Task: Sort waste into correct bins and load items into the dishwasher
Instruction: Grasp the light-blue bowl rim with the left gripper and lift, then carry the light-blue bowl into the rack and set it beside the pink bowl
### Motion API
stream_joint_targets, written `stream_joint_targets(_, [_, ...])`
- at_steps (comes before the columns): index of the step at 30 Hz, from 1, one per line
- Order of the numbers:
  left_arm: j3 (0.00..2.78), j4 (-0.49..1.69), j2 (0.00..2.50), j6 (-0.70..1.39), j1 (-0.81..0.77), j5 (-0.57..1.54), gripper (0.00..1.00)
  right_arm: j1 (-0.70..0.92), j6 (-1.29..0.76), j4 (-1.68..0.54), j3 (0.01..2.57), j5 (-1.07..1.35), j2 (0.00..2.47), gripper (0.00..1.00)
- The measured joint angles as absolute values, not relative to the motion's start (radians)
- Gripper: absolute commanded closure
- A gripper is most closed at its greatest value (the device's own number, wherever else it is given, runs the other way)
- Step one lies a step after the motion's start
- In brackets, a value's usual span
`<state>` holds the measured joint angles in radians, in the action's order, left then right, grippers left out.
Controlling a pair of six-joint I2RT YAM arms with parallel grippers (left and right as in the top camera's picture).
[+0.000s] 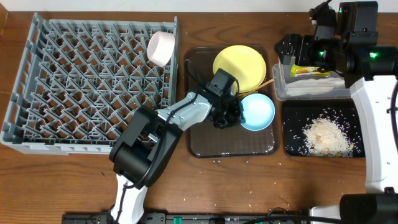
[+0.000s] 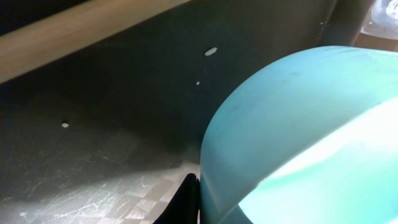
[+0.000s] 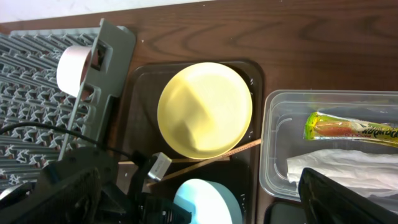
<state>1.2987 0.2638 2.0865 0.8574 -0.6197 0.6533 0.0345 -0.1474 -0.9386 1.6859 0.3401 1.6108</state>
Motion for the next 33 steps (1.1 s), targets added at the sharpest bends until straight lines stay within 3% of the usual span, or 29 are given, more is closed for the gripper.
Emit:
stream_joint_targets(12, [1.299, 0.289, 2.068, 0.808, -0.588, 0.707, 0.93, 0.035, -0.147, -0.939, 1.686, 0.340, 1.611, 0.01])
stream_joint_targets(20, [1.296, 0.412, 1.962, 0.691, -0.487, 0.670, 0.93, 0.035, -0.147, -0.939, 1.686, 0.340, 1.611, 0.01])
stream_joint_targets(24, [1.296, 0.442, 1.834, 0.604, -0.397, 0.628, 0.92, 0.035, -0.147, -0.939, 1.686, 0.340, 1.611, 0.01])
stream_joint_targets(33, [1.296, 0.493, 1.692, 0.519, -0.033, 0.585, 0.92, 0.035, -0.147, -0.939, 1.686, 0.340, 1.611, 0.01])
